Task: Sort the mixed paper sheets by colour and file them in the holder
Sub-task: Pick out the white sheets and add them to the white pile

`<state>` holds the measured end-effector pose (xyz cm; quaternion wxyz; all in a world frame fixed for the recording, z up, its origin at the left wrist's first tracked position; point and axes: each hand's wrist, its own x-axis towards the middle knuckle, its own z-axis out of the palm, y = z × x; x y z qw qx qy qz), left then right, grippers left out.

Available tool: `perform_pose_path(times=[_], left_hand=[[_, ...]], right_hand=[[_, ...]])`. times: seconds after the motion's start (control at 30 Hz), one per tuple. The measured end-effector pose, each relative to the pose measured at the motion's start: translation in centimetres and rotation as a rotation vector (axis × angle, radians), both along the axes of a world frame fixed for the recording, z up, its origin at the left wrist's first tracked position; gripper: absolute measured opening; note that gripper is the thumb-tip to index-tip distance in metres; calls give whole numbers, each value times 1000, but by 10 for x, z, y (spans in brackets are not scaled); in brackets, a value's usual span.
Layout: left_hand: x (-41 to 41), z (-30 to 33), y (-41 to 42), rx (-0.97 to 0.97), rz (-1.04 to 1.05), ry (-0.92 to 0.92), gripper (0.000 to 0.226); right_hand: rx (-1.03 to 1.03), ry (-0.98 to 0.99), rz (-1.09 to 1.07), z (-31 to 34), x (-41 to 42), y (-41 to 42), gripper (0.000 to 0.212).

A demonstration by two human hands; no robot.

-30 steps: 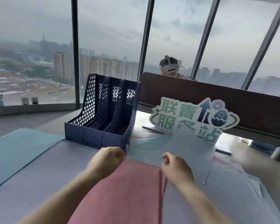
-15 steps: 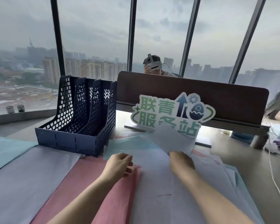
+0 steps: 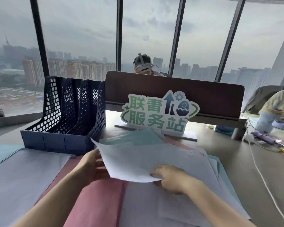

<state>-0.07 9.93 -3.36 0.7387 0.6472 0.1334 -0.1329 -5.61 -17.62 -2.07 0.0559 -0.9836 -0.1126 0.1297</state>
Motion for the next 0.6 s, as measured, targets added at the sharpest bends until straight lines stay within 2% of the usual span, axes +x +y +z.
perform_pose_path(times=[0.1,0.17,0.2,0.27,0.33,0.4,0.47,0.6], left_hand=[[2,-1,12,-123,-2,135,88],[1,-4,17,-139,8,133,92],[1,-5,19,-134,25,115,85],[-7,-5,20,-69,33,86,47],[-11,-9,21,81,81,60,18],[-15,-10,20,160,108,32,20],[-19,-9,18,178,110,6,23],[-21,-11,18,202,120,-22,25]], right_hand=[[-26,15,67,-6,-3,9,46],[-43,62,72,-6,-6,12,48],[-52,103,69,-4,-7,11,54],[-34,181,37,2,-8,8,64],[18,145,-97,6,-4,5,58],[-2,28,-306,7,5,5,51],[-38,-24,-485,4,13,10,55],[-107,60,-631,-1,29,28,68]])
